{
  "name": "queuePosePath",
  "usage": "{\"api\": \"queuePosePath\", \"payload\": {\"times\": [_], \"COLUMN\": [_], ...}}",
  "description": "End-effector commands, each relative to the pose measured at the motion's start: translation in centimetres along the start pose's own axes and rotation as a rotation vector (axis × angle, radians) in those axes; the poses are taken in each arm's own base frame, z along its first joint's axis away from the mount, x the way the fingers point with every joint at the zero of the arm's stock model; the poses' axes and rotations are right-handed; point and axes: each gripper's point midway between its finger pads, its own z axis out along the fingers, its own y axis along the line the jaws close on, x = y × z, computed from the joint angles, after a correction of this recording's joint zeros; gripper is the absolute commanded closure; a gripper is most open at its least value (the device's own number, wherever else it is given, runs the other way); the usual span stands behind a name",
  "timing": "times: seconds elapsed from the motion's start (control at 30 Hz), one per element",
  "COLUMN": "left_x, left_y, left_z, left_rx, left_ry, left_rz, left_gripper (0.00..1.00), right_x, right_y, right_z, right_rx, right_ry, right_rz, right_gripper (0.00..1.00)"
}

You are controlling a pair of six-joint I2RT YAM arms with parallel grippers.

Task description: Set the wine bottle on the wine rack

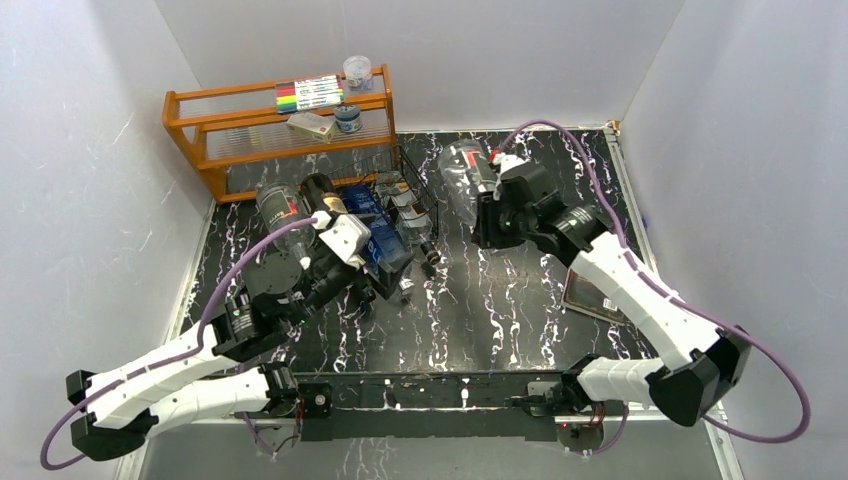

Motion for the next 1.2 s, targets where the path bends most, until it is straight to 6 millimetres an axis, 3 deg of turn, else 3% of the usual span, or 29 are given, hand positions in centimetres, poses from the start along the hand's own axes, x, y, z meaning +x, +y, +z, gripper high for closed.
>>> {"api": "queuePosePath", "payload": {"times": [0.0,0.23,0.33,0.73,1.0,1.17], "left_x": [-3.0,-8.3,-9.6,-10.8,-10.6,-10.4], "left_y": [2.2,4.6,5.3,5.9,5.8,5.6], "left_z": [-1.8,-3.5,-3.9,-5.0,-5.2,-5.1], "left_rx": [-0.077,-0.153,-0.178,-0.19,-0.182,-0.172], "left_ry": [-0.039,-0.122,-0.14,-0.167,-0.15,-0.145], "left_rz": [-0.01,0.007,0.009,-0.004,0.0,0.001], "left_gripper": [0.02,0.02,0.02,0.02,0.02,0.02], "right_x": [-11.0,-12.0,-12.1,-13.4,-12.4,-11.4], "right_y": [7.9,13.5,15.3,19.1,20.1,20.5], "right_z": [-3.1,0.5,2.4,11.4,15.1,16.3], "right_rx": [-0.234,-0.3,-0.328,-0.34,-0.339,-0.345], "right_ry": [-0.392,-0.39,-0.385,-0.317,-0.236,-0.182], "right_rz": [-0.046,-0.076,-0.054,0.015,0.031,0.025], "right_gripper": [1.0,1.0,1.0,1.0,1.0,0.77]}}
